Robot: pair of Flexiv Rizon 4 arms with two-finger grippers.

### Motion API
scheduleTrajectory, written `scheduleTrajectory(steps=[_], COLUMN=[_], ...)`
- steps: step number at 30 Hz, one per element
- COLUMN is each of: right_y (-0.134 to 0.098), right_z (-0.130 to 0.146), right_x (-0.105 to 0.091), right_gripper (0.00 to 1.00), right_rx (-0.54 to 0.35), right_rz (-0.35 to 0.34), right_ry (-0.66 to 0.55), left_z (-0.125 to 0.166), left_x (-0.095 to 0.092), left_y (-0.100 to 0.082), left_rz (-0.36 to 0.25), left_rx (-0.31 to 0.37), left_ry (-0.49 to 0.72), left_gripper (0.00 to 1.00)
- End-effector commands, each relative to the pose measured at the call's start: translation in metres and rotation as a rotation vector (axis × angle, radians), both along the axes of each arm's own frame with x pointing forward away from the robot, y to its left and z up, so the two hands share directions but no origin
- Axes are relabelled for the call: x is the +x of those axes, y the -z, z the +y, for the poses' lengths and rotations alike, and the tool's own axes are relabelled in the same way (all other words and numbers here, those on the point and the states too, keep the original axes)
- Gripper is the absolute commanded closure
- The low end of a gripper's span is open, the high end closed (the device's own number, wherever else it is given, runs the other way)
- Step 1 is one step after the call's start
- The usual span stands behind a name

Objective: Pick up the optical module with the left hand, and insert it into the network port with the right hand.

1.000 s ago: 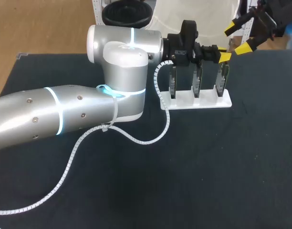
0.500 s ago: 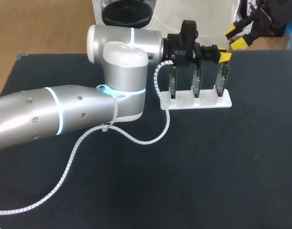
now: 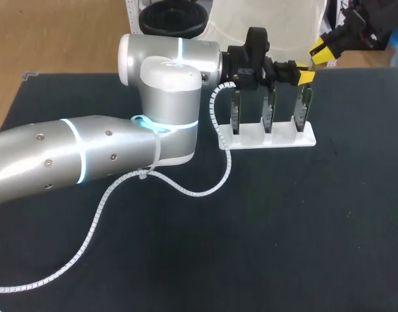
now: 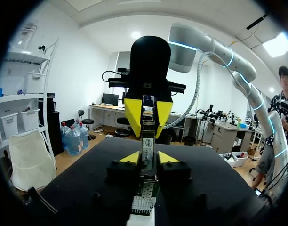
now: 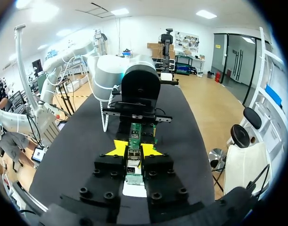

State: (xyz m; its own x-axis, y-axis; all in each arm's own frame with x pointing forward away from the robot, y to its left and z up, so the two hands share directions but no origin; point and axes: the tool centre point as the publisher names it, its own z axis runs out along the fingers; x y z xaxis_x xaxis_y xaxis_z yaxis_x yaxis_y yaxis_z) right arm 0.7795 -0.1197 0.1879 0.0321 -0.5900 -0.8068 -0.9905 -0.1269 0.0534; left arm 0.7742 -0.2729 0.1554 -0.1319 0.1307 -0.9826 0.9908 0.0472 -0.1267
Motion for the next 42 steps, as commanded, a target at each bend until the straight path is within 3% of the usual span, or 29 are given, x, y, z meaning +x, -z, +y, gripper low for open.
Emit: scheduleTrajectory(steps=[1, 7, 17, 26, 29, 35, 42], right_y=[0.0, 0.0, 0.0, 0.0, 0.001, 0.001, 0.0], right_z=[-0.001, -0.001, -0.003, -0.004, -0.004, -0.005, -0.005], right_x=[-0.001, -0.001, -0.002, -0.001, -0.001, -0.001, -0.001], right_gripper=[1.0, 1.0, 1.0, 1.0, 1.0, 1.0, 1.0], right_rx=[0.003, 0.007, 0.011, 0.013, 0.012, 0.01, 0.006], right_rz=[-0.004, -0.008, -0.009, -0.01, -0.01, -0.011, -0.012], right_ry=[0.004, 0.007, 0.014, 0.019, 0.02, 0.02, 0.022], left_z=[-0.001, 0.0, 0.003, 0.017, 0.02, 0.027, 0.024], left_x=[0.0, 0.0, -0.003, -0.003, -0.001, 0.004, 0.008], left_y=[0.002, 0.001, -0.002, -0.002, 0.004, 0.014, 0.016], left_rz=[-0.002, -0.002, -0.02, -0.014, -0.02, 0.011, 0.029], left_rx=[-0.004, -0.004, 0.074, 0.178, 0.247, 0.322, 0.369], left_ry=[0.0, -0.001, -0.012, -0.039, -0.042, -0.038, -0.019], left_gripper=[0.0, 0.0, 0.0, 0.0, 0.0, 0.0, 0.0])
